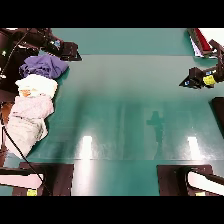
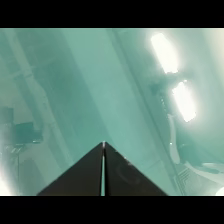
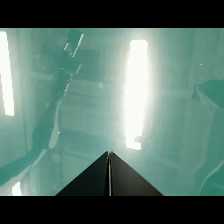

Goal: Fold the shirts.

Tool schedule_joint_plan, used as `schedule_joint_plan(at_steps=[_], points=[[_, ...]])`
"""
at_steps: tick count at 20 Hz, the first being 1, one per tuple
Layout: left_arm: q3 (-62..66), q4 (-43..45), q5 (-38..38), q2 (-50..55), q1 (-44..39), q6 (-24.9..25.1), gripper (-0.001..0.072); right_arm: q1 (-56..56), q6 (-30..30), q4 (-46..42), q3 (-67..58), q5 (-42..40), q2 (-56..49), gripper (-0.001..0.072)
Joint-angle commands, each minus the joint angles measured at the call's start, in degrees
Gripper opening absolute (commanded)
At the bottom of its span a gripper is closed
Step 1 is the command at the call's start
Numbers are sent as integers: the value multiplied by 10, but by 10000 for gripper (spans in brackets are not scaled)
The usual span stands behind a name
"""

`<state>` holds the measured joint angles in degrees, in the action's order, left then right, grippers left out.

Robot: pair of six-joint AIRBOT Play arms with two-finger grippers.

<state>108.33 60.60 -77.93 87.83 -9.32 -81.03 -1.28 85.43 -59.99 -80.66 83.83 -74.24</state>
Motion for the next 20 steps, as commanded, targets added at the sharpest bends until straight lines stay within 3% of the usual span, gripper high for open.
schedule_joint_plan(at_steps=[1,13,20], points=[[0,0,0,0,0,0,31,1,0,0,-1,2,0,13],[0,-1,2,0,0,-1,31,1,0,0,-1,4,0,13],[0,-25,85,1,0,0,30,1,0,0,-1,2,0,14]])
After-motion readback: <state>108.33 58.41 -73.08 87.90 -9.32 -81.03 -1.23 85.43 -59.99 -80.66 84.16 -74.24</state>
